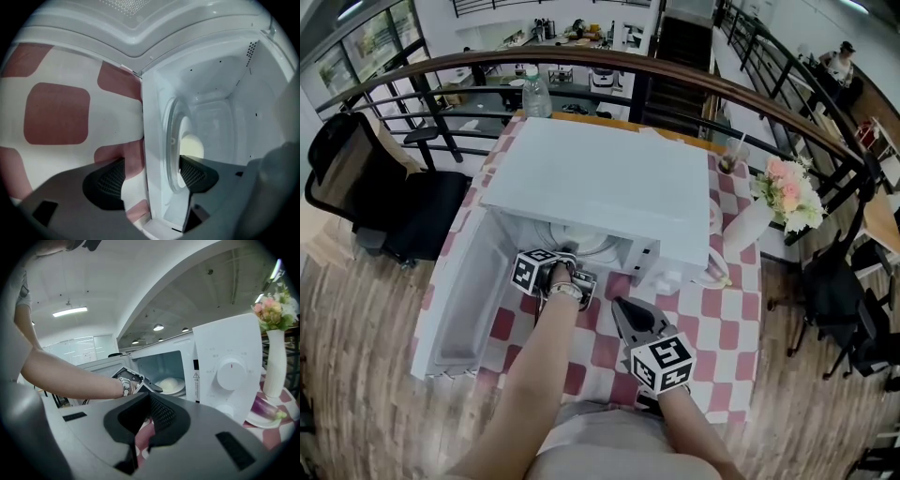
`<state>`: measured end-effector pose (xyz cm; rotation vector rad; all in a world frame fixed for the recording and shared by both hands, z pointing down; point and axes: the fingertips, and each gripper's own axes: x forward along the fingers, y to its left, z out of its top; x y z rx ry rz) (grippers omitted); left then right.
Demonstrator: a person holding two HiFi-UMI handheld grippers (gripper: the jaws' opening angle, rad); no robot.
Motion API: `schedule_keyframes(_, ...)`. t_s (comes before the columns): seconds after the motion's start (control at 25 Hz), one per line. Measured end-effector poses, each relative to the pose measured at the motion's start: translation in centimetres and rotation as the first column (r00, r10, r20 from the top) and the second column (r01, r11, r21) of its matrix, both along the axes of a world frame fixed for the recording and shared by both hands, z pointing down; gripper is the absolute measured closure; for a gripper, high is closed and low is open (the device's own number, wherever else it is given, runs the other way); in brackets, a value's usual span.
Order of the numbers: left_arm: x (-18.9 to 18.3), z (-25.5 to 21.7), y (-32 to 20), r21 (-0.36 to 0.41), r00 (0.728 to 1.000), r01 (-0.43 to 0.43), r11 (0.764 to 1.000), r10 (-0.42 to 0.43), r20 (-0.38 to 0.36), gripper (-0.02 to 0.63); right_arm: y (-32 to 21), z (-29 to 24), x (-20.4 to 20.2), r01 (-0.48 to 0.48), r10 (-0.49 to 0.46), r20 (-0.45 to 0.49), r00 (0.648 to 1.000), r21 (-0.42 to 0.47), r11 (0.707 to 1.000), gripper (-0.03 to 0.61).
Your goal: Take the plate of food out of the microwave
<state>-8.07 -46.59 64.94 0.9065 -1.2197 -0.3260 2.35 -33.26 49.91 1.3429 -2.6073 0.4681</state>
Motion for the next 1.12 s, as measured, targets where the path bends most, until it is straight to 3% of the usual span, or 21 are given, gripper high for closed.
schedule_keyframes(0.6,0.1,-1.7,1.5,0.055,0.994,0.044,0.998,-0.039,-0.099,0.429,0.7,-0.8,-0.2,0.006,-0.006,0.006,1.0,0.029,1.0,0.555)
schedule_keyframes(0.8,0.6,-2.8,0.7,0.068,0.991,0.046,0.997,-0.038,-0.126,0.562,0.8,-0.9,0.1,-0.001,0.001,0.008,1.0,0.032,0.999,0.555)
schedule_keyframes(1.12,0.5,-3.5,0.8,0.143,0.991,0.047,0.989,-0.027,-0.134,0.58,0.6,-0.9,0.2,-0.009,0.009,0.013,1.0,0.029,1.0,0.555)
